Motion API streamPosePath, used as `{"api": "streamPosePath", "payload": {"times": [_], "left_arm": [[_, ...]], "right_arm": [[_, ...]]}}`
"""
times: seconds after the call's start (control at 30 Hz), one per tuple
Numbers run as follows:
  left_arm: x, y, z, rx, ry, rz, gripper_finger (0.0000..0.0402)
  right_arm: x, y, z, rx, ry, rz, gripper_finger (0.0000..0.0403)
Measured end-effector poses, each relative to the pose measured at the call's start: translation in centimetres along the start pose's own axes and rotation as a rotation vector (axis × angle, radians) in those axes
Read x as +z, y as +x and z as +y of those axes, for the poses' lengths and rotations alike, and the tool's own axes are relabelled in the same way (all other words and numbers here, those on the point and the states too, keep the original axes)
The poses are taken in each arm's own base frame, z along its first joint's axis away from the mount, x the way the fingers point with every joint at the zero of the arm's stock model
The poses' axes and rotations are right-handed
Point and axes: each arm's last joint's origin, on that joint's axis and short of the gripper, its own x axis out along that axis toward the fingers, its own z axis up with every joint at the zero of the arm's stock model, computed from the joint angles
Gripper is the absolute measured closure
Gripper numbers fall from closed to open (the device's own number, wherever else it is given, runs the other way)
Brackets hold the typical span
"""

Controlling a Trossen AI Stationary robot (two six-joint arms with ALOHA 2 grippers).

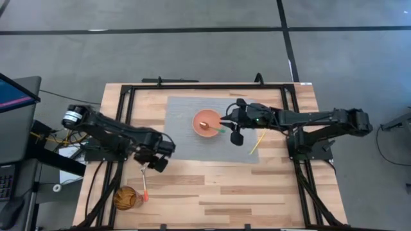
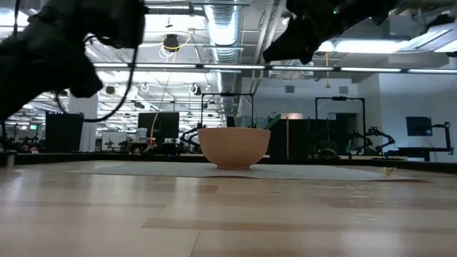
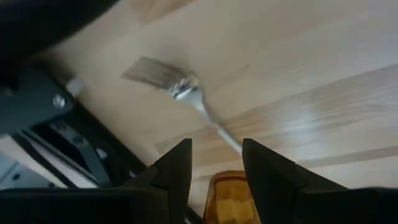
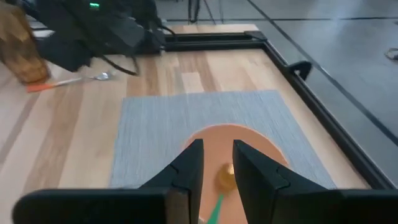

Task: Pick & Place Utensil
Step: Put the white orange fork into the orange bowl on the gray mat

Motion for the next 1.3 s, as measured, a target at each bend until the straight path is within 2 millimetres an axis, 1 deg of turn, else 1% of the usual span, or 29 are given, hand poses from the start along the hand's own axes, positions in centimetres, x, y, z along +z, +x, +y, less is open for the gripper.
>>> {"api": "streamPosePath", "payload": {"times": [0.13, 0.3, 0.4, 0.53, 0.77, 0.87, 1.3], "left_arm": [[-0.3, 0.9, 1.2, -0.012, -0.047, 0.027, 0.0259], [-0.8, 2.0, 1.9, -0.107, -0.063, 0.044, 0.0259], [-1.0, 2.8, 1.7, -0.192, -0.07, 0.035, 0.0259], [-1.3, 4.0, 1.5, -0.256, -0.066, 0.064, 0.0259], [-2.4, 5.6, 1.9, -0.199, -0.099, 0.139, 0.0259], [-2.8, 6.0, 1.7, -0.22, -0.1, 0.145, 0.0259], [-3.1, 6.5, 1.5, -0.236, -0.148, 0.105, 0.0259]], "right_arm": [[0.0, 0.0, 0.0, 0.002, 0.0, 0.0, 0.0324], [-0.1, 0.0, 0.0, 0.003, -0.001, 0.009, 0.0324], [-0.1, 0.0, 0.0, 0.003, -0.001, 0.01, 0.0324], [-0.2, 0.1, 0.0, 0.002, -0.001, 0.017, 0.0324], [-0.3, 0.3, 0.0, 0.002, -0.012, 0.021, 0.0324], [-0.2, 0.3, 0.0, 0.001, -0.011, 0.013, 0.0324], [0.8, 0.2, 0.0, 0.001, -0.002, -0.091, 0.0324]]}}
